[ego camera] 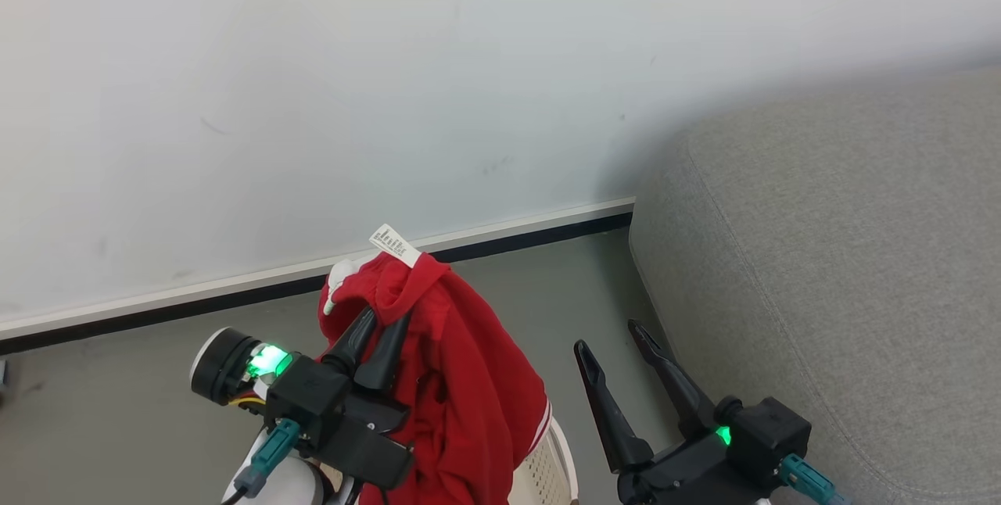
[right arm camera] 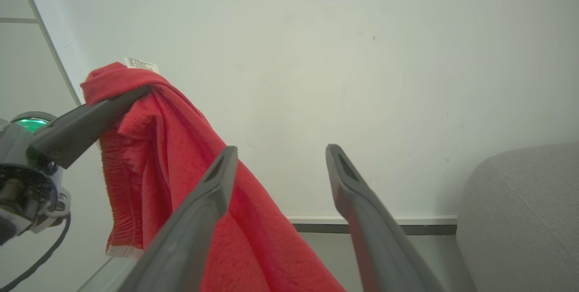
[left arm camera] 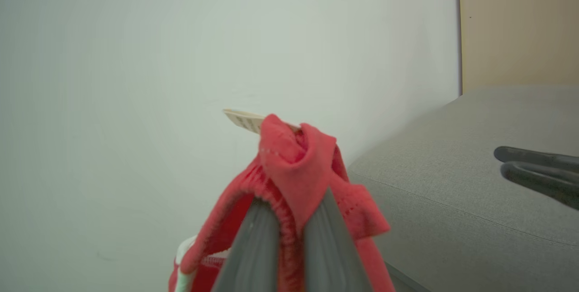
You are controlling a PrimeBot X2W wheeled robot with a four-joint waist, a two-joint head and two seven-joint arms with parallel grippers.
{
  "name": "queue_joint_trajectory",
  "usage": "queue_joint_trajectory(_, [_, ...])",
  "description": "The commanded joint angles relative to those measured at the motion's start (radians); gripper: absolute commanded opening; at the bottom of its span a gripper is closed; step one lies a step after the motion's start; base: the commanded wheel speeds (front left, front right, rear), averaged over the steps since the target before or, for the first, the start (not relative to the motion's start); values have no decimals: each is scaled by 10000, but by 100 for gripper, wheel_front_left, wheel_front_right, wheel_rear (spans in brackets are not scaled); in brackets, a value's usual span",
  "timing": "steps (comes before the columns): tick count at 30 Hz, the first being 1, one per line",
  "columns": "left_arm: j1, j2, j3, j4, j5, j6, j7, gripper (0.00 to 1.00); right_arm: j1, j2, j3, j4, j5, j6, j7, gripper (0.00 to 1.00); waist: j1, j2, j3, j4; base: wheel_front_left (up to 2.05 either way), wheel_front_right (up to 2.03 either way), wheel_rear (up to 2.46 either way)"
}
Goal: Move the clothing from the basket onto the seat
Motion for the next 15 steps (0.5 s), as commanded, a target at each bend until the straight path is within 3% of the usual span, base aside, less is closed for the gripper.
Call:
queue_joint_trajectory(1, [62, -28, 16, -93, 52, -39, -56, 0, -22, -76, 79, -25, 54, 8, -14, 100, 1, 1, 4, -51, 0, 0, 0])
queue_joint_trajectory(15, [-617, -536, -812, 127, 351, -602, -55, 0, -713, -208, 991, 261, -88, 8, -14, 100, 1, 1, 213, -86, 0, 0, 0])
